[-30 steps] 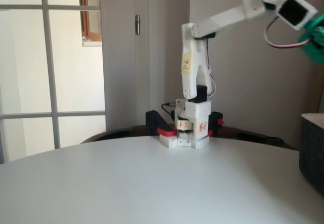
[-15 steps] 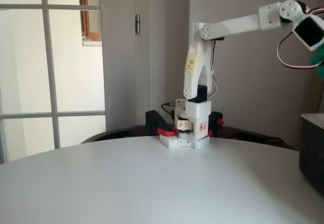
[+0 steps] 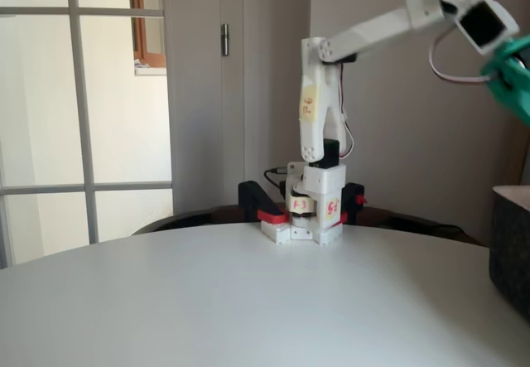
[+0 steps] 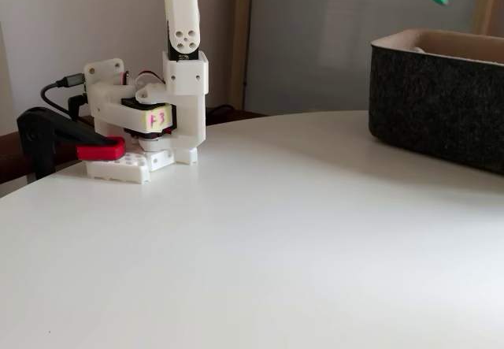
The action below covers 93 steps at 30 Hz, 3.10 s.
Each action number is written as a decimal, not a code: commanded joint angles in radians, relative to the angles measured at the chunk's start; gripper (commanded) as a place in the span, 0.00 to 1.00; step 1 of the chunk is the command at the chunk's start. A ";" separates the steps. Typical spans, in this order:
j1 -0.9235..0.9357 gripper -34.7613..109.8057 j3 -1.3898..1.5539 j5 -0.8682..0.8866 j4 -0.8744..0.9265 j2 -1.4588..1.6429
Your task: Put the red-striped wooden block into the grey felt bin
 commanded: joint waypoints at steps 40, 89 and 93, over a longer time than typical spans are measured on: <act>1.618 0.29 1.223 0.761 -0.268 0.943; 1.611 0.24 1.852 0.824 -0.368 1.502; 1.611 0.24 1.852 0.824 -0.368 1.502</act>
